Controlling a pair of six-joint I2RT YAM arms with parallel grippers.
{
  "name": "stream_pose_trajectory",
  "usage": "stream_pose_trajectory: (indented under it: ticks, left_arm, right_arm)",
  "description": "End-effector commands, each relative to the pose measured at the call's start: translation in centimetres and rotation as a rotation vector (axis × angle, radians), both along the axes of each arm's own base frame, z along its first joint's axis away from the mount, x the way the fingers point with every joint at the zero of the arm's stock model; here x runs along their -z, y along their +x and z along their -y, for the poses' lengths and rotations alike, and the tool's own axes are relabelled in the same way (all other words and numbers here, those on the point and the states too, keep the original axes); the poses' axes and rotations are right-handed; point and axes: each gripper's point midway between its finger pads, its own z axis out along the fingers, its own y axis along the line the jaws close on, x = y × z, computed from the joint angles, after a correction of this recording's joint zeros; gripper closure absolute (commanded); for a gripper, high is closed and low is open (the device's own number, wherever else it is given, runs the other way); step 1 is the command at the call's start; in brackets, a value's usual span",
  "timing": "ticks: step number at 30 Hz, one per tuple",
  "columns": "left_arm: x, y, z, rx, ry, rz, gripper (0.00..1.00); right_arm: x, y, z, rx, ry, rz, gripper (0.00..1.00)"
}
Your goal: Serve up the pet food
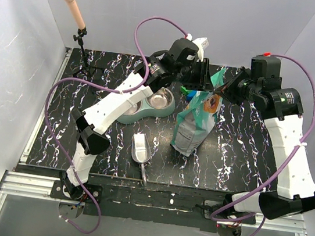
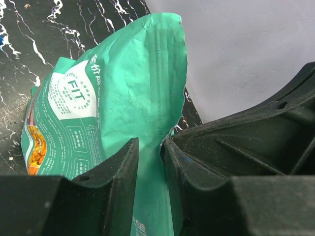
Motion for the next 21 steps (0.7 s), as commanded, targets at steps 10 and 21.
stream_pose_trajectory:
  ticks: [10, 21]
  left_arm:
    - [-0.5, -2.7, 0.5, 0.101, -0.013, -0.022, 0.67]
    - [-1.6, -2.2, 1.2, 0.108, -0.059, 0.022, 0.93]
  right_arm:
    - [-4.6, 0.6, -2.3, -0.04, 0.158, 0.111, 0.99]
    - [-2.6, 0.0, 1.1, -0.053, -0.128, 0.057, 0.78]
